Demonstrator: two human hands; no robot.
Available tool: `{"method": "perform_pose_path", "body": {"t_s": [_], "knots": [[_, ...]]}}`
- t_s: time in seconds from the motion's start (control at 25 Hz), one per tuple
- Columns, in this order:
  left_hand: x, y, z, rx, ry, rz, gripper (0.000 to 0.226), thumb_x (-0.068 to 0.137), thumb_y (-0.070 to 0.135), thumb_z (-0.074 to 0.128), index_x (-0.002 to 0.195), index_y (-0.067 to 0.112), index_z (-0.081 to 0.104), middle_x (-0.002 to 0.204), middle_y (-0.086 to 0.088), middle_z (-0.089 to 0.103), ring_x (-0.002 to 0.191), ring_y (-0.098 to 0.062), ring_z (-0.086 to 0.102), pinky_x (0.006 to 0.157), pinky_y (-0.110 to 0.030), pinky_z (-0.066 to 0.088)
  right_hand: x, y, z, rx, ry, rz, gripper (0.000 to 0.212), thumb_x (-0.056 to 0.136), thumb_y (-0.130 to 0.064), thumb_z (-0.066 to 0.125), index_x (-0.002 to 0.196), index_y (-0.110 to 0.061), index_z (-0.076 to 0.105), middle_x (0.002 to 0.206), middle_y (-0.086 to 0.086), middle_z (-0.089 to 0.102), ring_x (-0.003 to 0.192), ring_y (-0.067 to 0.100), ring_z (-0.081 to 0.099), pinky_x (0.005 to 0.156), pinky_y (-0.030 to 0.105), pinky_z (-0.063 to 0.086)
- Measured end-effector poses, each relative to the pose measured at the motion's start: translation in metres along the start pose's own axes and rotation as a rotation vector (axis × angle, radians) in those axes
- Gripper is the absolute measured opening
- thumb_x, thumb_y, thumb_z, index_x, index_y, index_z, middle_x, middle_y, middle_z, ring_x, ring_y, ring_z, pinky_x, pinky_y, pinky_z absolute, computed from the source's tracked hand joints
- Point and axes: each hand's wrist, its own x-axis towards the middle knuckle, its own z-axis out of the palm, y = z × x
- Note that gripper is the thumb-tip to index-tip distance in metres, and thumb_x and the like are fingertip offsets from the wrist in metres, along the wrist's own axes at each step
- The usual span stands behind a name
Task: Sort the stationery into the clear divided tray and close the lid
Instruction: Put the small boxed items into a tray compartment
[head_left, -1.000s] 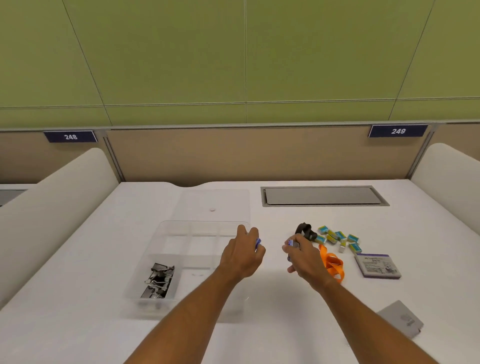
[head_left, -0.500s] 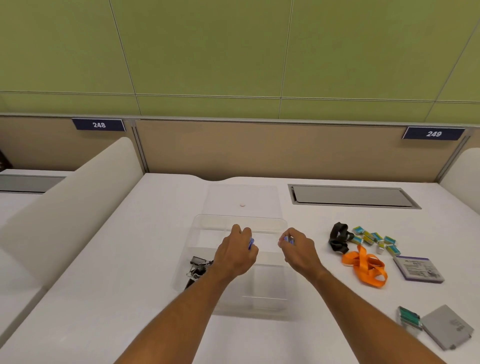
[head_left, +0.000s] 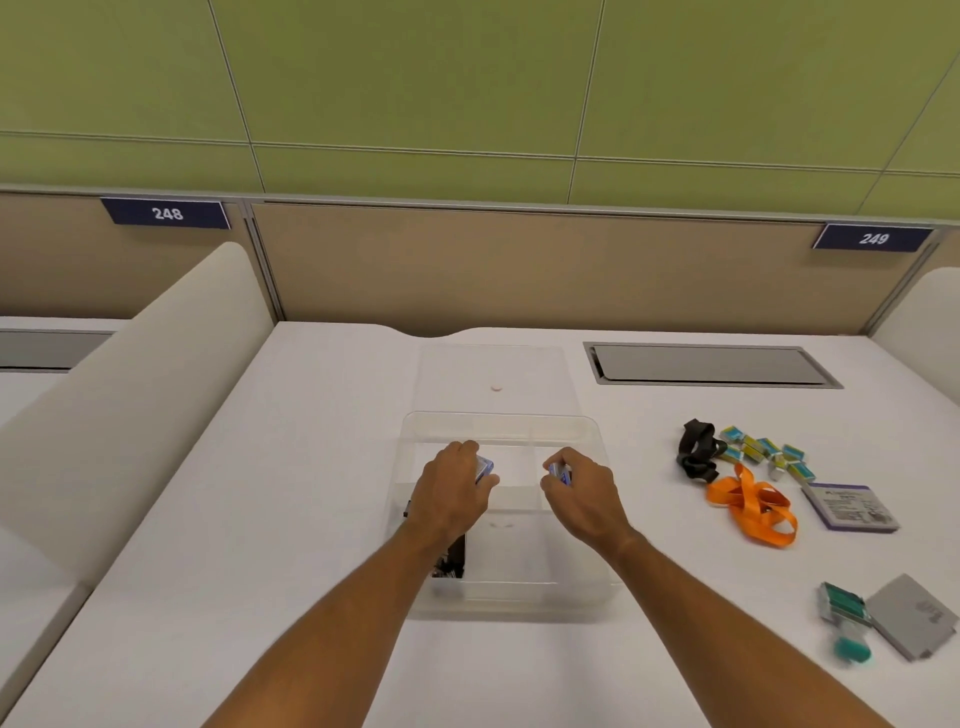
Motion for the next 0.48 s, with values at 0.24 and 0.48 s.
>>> {"method": "perform_pose_path", "body": {"t_s": [0.24,0.48], "knots": [[0.023,0.003,0.003,-0.005,0.036,-0.025,0.028,0.087,0.032,0.064,0.107,0.013,0.062,0.105,-0.006,0.061,0.093,-0.028,0.060,0.077,-0.036,0.046,0.023,0.000,-0.002,-0.055,-0.012,-0.035,0.008,0.083,-0.013,0.058,0.091,-0.013,0.061,0.087,0.003,0.066,0.079,0.021,0.060,0.071,0.029,0.048],[0.051,0.012,0.016,0.082,-0.047,0.015,0.031,0.086,0.029,0.066,0.112,0.013,0.062,0.110,-0.005,0.061,0.096,-0.027,0.060,0.078,-0.034,0.046,0.049,0.005,0.006,-0.061,-0.020,-0.057,0.006,0.080,-0.016,0.059,0.086,-0.018,0.058,0.078,0.000,0.061,0.073,0.020,0.058,0.071,0.035,0.051]]}}
